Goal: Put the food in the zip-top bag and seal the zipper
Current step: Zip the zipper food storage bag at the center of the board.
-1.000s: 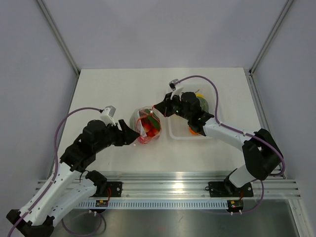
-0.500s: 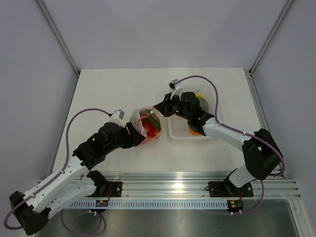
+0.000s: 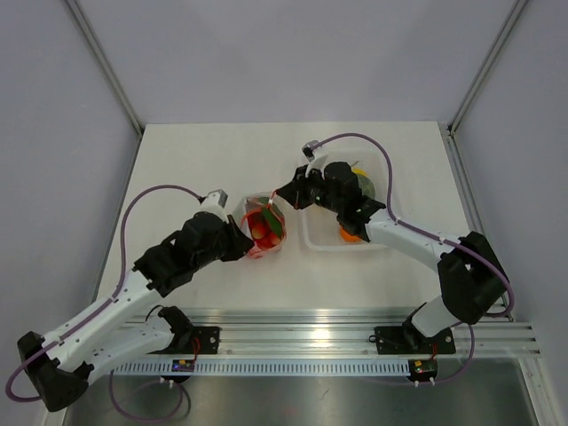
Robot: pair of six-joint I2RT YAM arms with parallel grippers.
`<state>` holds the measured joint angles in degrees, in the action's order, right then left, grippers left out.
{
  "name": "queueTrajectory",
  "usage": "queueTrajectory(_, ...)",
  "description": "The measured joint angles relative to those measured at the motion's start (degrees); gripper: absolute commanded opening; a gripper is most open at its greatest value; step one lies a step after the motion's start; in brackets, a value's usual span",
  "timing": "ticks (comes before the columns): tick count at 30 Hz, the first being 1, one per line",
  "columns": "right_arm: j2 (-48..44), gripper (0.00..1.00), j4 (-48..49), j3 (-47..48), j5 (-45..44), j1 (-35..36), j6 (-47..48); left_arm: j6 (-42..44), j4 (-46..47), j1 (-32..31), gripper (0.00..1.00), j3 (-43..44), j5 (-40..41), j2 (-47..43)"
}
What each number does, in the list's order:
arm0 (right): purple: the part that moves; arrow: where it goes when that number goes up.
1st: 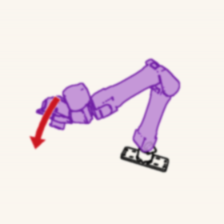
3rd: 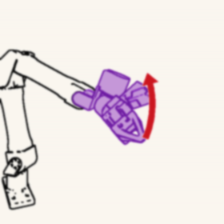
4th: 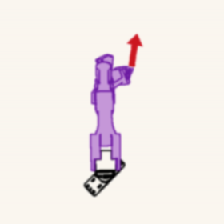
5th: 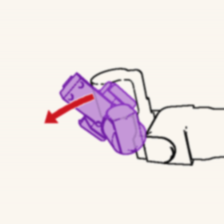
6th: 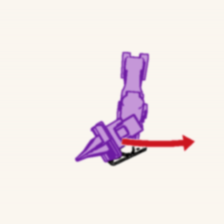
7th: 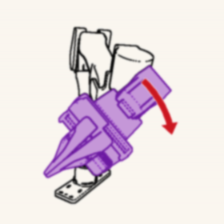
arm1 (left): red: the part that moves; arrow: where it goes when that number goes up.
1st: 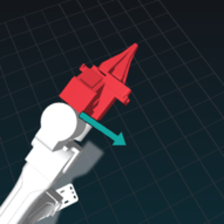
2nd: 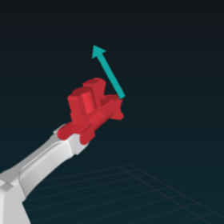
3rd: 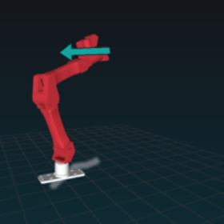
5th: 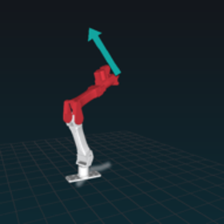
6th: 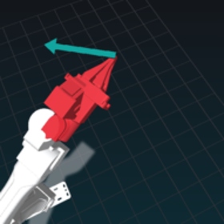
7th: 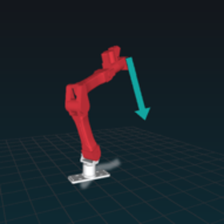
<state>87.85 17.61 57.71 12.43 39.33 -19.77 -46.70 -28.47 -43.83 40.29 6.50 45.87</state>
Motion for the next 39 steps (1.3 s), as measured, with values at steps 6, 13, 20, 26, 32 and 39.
queueTrajectory(6, -5.4, 0.0, -4.3, 4.0, 2.3, 0.1, 0.1, 8.4, -15.9, 0.0, 0.0, 31.0, 6.1, 4.6)
queueTrajectory(13, -13.9, 0.0, 0.9, 3.8, 4.7, 1.1, -0.2, 13.8, -14.6, 1.9, 0.0, 33.6, 8.1, 0.6)
queueTrajectory(20, -6.6, 0.0, -1.7, -5.7, 4.4, 1.2, -0.7, 15.3, -17.3, 7.3, 0.0, 13.9, 1.4, 6.3)
queueTrajectory(26, -12.1, 0.0, -8.4, -4.3, 3.7, 1.4, 0.9, 19.1, -22.7, 8.5, 0.0, 26.8, -1.9, 7.6)
queueTrajectory(32, -21.3, 0.0, -6.2, -0.9, 3.7, 1.9, 2.0, 21.5, -19.3, 8.5, 0.0, 33.4, -5.1, 2.4)
queueTrajectory(39, -11.6, 0.0, -1.6, -7.8, 1.7, 2.7, 2.4, 22.7, -13.1, 11.0, 0.0, 13.8, -9.1, 6.1)
